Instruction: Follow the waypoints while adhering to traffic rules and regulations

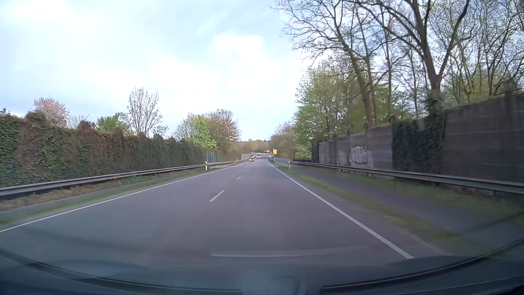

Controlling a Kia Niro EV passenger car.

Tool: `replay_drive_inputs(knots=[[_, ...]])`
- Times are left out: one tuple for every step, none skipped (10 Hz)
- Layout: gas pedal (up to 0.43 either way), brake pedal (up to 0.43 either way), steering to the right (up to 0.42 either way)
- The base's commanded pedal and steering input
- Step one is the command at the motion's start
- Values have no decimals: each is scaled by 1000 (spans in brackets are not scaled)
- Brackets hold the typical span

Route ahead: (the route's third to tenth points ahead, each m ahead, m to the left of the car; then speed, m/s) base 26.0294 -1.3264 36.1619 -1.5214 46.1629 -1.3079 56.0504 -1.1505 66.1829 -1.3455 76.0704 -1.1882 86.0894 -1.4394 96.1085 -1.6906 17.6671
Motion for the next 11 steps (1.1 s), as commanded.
replay_drive_inputs(knots=[[59,0,-3],[59,0,-3],[59,0,-3],[59,0,-3],[59,0,-3],[59,0,-2],[59,0,-2],[59,0,-1],[59,0,-1],[59,0,-1],[59,0,-1]])
